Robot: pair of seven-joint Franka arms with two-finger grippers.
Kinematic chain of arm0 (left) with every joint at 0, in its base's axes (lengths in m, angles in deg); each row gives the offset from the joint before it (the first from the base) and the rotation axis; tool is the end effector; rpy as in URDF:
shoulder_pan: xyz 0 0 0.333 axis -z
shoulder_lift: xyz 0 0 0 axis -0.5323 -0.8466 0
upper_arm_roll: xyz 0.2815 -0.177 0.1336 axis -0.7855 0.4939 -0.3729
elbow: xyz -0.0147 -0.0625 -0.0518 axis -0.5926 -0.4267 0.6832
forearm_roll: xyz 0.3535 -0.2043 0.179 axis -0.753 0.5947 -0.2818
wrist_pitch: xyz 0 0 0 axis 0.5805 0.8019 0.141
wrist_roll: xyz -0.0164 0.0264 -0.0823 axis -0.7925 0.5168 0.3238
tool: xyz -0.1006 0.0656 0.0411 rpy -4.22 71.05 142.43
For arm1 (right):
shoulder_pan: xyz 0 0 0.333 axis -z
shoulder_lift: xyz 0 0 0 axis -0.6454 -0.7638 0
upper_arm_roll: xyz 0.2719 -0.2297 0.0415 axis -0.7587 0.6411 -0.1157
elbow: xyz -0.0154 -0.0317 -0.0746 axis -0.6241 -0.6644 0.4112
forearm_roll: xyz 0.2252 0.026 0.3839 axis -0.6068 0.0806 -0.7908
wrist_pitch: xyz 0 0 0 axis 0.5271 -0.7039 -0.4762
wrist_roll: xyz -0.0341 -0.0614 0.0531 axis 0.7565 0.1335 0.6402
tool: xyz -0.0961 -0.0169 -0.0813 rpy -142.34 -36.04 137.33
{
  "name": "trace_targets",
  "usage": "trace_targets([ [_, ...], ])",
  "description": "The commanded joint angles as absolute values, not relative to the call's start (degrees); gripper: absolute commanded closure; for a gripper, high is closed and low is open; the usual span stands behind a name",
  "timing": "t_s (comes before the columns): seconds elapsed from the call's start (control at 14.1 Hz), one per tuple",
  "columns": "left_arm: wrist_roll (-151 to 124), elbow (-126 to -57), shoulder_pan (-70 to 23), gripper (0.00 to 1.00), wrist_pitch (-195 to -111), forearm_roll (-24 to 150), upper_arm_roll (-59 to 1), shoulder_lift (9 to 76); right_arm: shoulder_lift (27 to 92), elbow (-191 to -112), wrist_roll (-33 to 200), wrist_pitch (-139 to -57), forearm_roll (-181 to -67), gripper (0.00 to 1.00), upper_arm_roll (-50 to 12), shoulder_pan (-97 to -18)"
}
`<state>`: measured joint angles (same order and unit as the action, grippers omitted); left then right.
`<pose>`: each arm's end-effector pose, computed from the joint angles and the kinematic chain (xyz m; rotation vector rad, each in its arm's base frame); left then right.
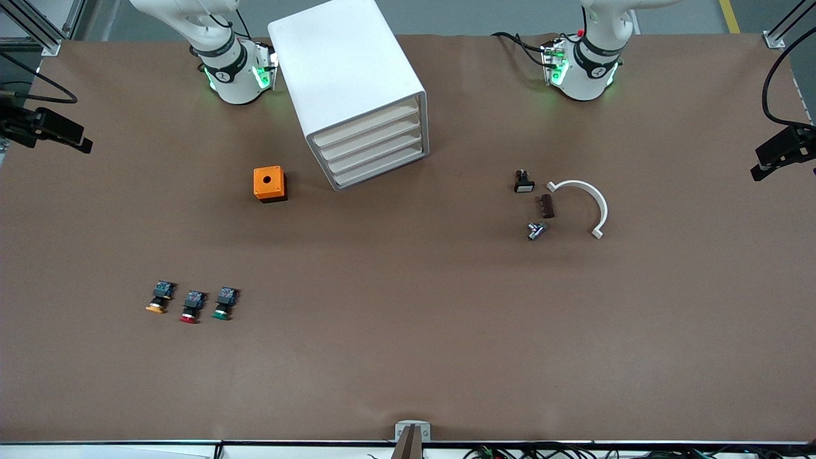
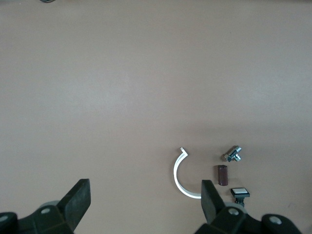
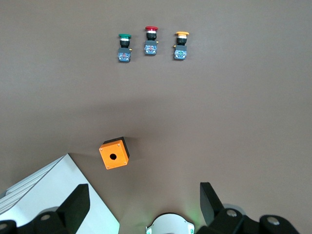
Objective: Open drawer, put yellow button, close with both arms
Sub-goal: 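Reach the left gripper toward the white drawer cabinet's top drawer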
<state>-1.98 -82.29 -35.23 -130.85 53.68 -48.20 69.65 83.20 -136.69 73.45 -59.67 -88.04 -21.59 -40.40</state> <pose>0.6093 0.0416 0.6692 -3.1250 0.0353 -0.1756 0.5821 -0.0238 0.6826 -3.1092 0.1988 0.1899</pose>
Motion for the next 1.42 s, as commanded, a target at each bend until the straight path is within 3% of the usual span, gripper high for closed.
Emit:
trace_targets([
  [0.0, -2.91, -81.29, -35.24, 0.00, -130.20, 53.41, -47.77, 69.25, 85.72, -139.27, 73.75, -59.82, -88.57, 0.00, -21.55, -40.55],
  [0.43, -3.95, -83.29, -35.06, 0.00, -128.10, 52.80, -47.60, 64.86, 85.82, -139.45, 73.75, -59.74, -88.57, 0.00, -21.47, -40.46],
  [0.64, -12.10, -83.66, -32.26, 0.00, -126.69, 52.71, -44.62, 62.40, 85.90, -139.45, 73.75, -59.65, -88.57, 0.00, -21.55, -40.55],
  [0.85, -22.90, -83.22, -28.40, 0.00, -125.54, 52.89, -41.62, 59.15, 86.08, -139.36, 73.75, -59.21, -88.57, 0.00, -21.64, -40.55],
  [1.35, -50.23, -79.01, -14.60, 0.00, -125.54, 52.71, -41.35, 48.87, 86.17, -139.28, 73.75, -59.65, -88.57, 0.00, -21.64, -40.46],
])
